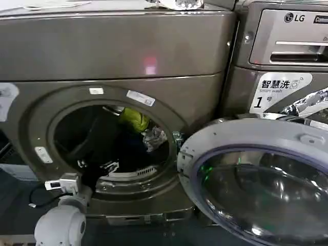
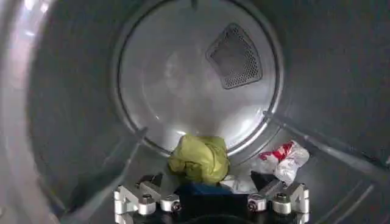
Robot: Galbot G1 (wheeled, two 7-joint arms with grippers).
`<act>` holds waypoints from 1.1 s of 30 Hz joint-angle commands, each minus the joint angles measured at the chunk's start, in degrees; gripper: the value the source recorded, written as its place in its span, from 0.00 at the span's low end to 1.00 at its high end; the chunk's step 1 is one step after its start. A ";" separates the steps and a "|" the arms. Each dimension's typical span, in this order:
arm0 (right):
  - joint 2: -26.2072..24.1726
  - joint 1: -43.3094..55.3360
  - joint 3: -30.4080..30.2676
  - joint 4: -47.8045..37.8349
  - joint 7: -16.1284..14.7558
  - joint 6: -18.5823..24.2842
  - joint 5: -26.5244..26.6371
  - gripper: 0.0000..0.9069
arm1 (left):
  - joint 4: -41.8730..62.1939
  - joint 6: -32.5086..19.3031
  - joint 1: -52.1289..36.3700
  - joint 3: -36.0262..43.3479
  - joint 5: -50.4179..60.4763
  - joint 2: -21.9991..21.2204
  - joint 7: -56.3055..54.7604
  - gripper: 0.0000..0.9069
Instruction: Grasp the clothes from the dryer.
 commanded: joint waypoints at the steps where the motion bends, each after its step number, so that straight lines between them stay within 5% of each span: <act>1: 0.25 -0.01 0.00 0.14 -0.09 0.15 0.03 1.00 | -0.01 2.81 -0.20 0.03 0.22 0.08 0.07 1.00; 33: 0.39 0.09 -0.29 0.05 -0.07 0.87 0.19 1.00 | 10.29 2.81 -7.25 2.34 1.93 -0.94 -1.74 1.00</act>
